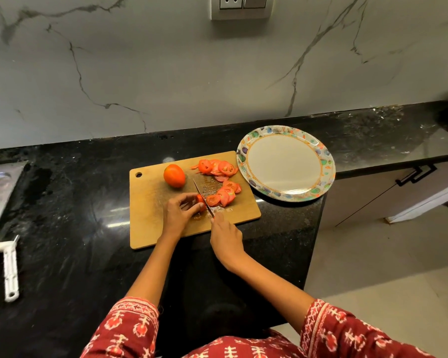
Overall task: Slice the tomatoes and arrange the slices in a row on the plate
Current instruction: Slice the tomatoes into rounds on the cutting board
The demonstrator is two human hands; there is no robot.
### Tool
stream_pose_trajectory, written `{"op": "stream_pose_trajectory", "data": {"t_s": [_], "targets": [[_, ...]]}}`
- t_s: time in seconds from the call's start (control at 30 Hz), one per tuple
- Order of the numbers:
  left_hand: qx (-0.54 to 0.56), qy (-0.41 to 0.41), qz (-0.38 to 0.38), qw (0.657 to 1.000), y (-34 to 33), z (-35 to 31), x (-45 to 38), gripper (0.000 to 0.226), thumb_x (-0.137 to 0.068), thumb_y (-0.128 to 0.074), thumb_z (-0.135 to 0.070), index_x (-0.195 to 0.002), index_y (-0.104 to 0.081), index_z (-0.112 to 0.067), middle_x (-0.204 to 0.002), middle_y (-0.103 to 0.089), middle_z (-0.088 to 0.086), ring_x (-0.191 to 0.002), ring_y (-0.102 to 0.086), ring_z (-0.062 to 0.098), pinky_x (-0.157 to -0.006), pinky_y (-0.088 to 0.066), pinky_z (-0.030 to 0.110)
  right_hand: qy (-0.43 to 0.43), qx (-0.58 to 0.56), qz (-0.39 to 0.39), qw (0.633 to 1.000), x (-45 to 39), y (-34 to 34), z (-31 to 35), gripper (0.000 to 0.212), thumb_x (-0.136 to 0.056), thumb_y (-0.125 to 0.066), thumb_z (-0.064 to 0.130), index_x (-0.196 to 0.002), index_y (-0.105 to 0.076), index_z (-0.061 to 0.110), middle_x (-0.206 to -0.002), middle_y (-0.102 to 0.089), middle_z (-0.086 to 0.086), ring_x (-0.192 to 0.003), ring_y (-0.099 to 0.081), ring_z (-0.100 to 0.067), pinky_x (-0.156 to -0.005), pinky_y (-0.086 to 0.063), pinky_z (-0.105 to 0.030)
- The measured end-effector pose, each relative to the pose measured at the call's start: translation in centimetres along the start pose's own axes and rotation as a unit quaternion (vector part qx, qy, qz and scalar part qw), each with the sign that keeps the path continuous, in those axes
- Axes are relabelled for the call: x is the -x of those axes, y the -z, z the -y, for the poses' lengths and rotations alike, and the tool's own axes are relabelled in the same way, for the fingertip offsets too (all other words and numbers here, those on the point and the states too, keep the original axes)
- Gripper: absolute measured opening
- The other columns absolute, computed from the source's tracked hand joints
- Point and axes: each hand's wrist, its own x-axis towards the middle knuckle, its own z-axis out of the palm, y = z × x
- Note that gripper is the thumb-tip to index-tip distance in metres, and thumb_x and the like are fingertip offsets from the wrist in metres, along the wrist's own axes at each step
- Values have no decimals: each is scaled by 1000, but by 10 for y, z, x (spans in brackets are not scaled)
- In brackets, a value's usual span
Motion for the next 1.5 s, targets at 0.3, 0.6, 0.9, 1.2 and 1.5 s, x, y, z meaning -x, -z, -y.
{"op": "stream_pose_trajectory", "data": {"t_s": [0.3, 0.6, 0.9, 1.2, 1.5], "targets": [[-18, -10, 5, 1000, 2, 3, -2, 29, -70, -78, -10, -98, -69, -14, -95, -69, 2, -92, -65, 14, -85, -52, 27, 7, 27, 3, 1000, -7, -7, -1, 30, -105, -23, 19, -125, -40, 5, -117, -61, -12, -108, -60, -30, -81, -47, -37], [-29, -22, 13, 999, 1, -1, -2, 31, -70, -78, -9, -100, -69, -9, -97, -69, 3, -91, -64, 11, -82, -51, 18, 25, 67, 9, 997, -16, -9, -4, 27, -103, -24, 11, -123, -41, 4, -117, -59, -11, -107, -61, -29, -81, -48, -35], [-29, -24, 6, 999, 2, -4, -2, 29, -73, -76, -7, -101, -68, -7, -97, -66, 2, -88, -61, 9, -77, -48, 6, 13, 48, 28, 998, -10, -11, -13, 25, -104, -26, 17, -121, -41, 6, -113, -62, -11, -104, -62, -30, -78, -48, -36], [-12, -9, 20, 1000, 9, 2, -1, 32, -79, -70, -8, -110, -65, -12, -106, -65, 3, -96, -61, 10, -80, -48, 8, 15, 82, 23, 996, 8, -21, -28, 23, -104, -26, 17, -119, -41, 8, -108, -66, -10, -98, -66, -24, -74, -50, -30], [-21, -27, 34, 999, 6, 4, 4, 43, -71, -78, -10, -109, -62, -19, -109, -62, -4, -100, -58, 7, -82, -46, 10, -30, 8, 25, 999, -3, -16, -15, 20, -102, -34, 15, -116, -44, 4, -111, -62, -14, -104, -62, -31, -77, -47, -37]]}}
